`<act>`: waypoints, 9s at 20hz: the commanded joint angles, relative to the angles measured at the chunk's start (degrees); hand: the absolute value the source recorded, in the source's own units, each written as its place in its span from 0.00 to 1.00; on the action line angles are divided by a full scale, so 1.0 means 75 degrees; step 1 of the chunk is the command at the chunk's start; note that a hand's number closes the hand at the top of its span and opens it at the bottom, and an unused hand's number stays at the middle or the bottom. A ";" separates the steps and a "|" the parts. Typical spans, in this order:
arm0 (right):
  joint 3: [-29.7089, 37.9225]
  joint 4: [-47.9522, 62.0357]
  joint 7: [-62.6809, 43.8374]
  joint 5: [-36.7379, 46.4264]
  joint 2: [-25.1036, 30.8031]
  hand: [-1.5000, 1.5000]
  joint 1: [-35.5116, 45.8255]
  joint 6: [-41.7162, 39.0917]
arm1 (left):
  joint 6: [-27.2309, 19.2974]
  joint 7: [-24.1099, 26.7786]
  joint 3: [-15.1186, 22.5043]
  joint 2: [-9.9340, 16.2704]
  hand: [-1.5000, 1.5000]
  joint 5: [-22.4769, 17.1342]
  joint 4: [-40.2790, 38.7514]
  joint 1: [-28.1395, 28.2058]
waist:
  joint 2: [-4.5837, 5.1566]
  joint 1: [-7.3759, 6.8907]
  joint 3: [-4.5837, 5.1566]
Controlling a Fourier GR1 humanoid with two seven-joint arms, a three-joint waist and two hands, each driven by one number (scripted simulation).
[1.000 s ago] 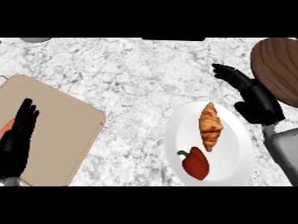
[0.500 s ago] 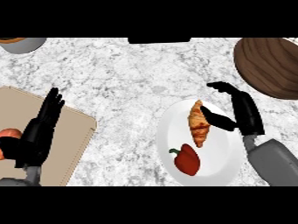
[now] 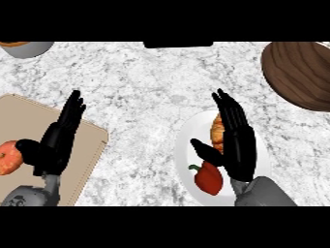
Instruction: Pick the croissant from the plate and place it in the bowl
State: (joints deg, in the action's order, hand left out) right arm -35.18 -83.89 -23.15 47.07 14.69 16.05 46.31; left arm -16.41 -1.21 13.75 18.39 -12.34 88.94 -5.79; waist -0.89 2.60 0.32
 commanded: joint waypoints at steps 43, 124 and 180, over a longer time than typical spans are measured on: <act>0.0819 -0.1941 -0.4129 0.2004 -0.1957 0.00 -0.1515 -0.4068 | 0.0655 -0.0173 -0.0587 -0.1330 0.50 0.1263 -0.0646 -0.0690 | 0.0122 -0.0335 -0.0044; 0.6014 0.0945 -0.1788 -0.0388 0.0234 1.00 0.5347 -0.5690 | 0.1559 -0.0462 -0.1315 -0.1960 0.50 0.1935 -0.0113 -0.0275 | 0.0132 -0.0420 -0.0040; 1.0342 0.8226 0.5175 -0.3765 0.3653 0.00 0.4483 -0.5834 | 0.1755 -0.0484 -0.1635 -0.1935 0.50 0.1914 -0.0102 -0.0182 | 0.0097 -0.0325 -0.0042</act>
State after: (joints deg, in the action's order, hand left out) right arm 40.12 -20.28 15.51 23.22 42.35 51.69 6.15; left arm -3.41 -3.96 2.74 3.26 2.72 87.94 -7.61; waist 0.14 -0.49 -0.03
